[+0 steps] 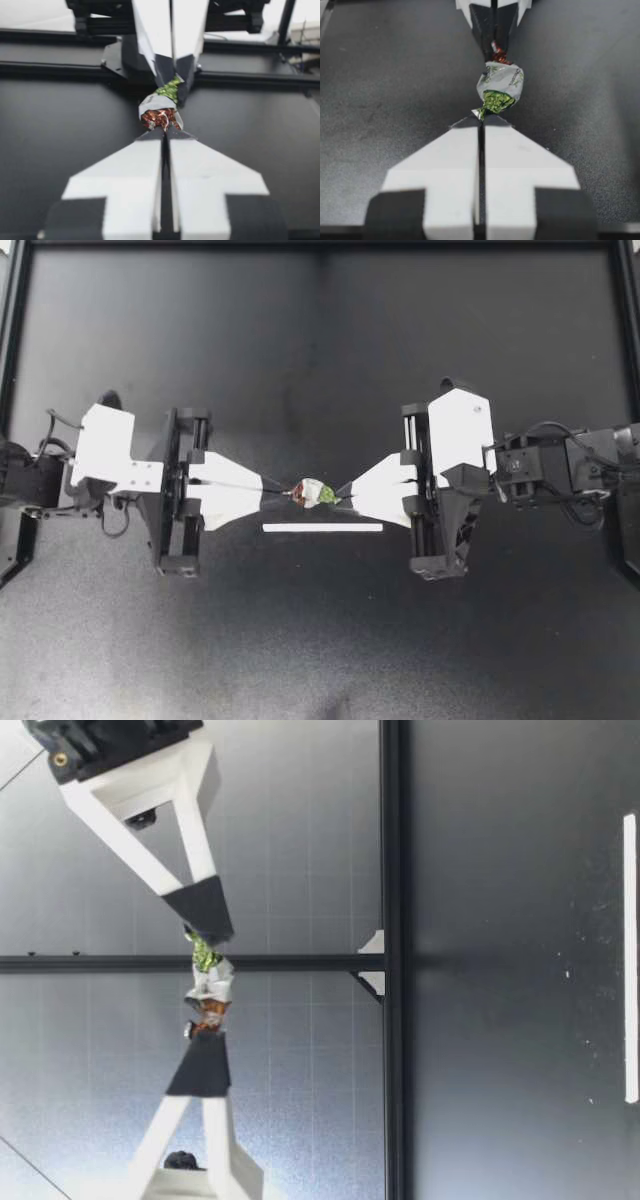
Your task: Pick up the candy and unwrap it.
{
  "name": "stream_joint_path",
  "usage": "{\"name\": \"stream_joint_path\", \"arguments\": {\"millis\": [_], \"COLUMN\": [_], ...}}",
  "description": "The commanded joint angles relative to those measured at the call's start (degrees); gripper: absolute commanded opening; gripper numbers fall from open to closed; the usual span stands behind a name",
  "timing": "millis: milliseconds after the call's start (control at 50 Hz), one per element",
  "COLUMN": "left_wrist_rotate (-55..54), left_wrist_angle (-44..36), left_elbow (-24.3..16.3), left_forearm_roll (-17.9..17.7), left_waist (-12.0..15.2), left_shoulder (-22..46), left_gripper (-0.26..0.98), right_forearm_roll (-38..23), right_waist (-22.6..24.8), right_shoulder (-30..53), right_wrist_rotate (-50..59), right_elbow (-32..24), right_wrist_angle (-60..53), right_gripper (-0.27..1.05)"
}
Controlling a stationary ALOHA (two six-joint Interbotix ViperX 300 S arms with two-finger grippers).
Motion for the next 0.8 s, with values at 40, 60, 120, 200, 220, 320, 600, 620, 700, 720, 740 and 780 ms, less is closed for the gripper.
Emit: {"name": "stream_joint_path", "arguments": {"millis": [40, 60, 120, 200, 220, 320, 600, 620, 700, 720, 740, 780], "left_wrist_rotate": [-1.6, -1.8, -2.9, -4.1, -4.4, -5.8, -5.1, -5.0, -5.0, -5.0, -5.0, -5.0], "left_wrist_angle": [-0.3, -0.3, -0.3, -0.3, -0.3, -0.1, 1.7, 1.7, 1.7, 1.7, 1.7, 1.7], "left_elbow": [-0.8, -0.7, -0.8, -0.8, -0.8, -0.6, -0.3, -0.3, -0.2, -0.3, -0.2, -0.3], "left_forearm_roll": [-1.1, -1.1, -1.1, -1.1, -1.1, -1.1, -0.8, -0.8, -0.5, -0.5, -0.5, -0.5], "left_waist": [0.0, 0.0, 0.1, 0.0, 0.0, 0.1, 0.1, 0.1, 0.0, 0.0, 0.0, 0.0], "left_shoulder": [-1.2, -1.2, -1.2, -1.2, -1.2, -1.2, -1.2, -1.2, -1.2, -1.2, -1.1, -1.2], "left_gripper": [-0.16, -0.16, -0.16, -0.16, -0.16, -0.16, -0.16, -0.16, -0.16, -0.16, -0.16, -0.16], "right_forearm_roll": [0.2, 0.2, 0.1, 0.2, 0.3, 0.4, 0.4, 0.4, 0.4, 0.4, 0.4, 0.4], "right_waist": [0.2, 0.1, 0.2, 0.1, 0.2, 0.1, -1.4, -1.6, -2.4, -2.5, -2.8, -3.3], "right_shoulder": [-1.1, -1.0, -0.5, -0.1, -0.1, -0.1, -1.3, -1.5, -1.9, -2.0, -2.1, -2.1], "right_wrist_rotate": [0.5, 0.6, 0.7, 0.8, 0.8, 0.8, 0.6, 0.6, 0.5, 0.4, 0.3, 0.2], "right_elbow": [-0.6, -0.6, -0.4, -0.4, -0.4, -0.4, 2.5, 2.6, 3.4, 3.5, 3.8, 4.0], "right_wrist_angle": [-0.8, -0.7, -0.8, -0.7, -0.7, -1.1, -9.8, -10.5, -12.9, -13.4, -13.9, -14.4], "right_gripper": [-0.14, -0.13, -0.09, 0.02, 0.06, 0.35, 0.61, 0.61, 0.61, 0.61, 0.61, 0.61]}}
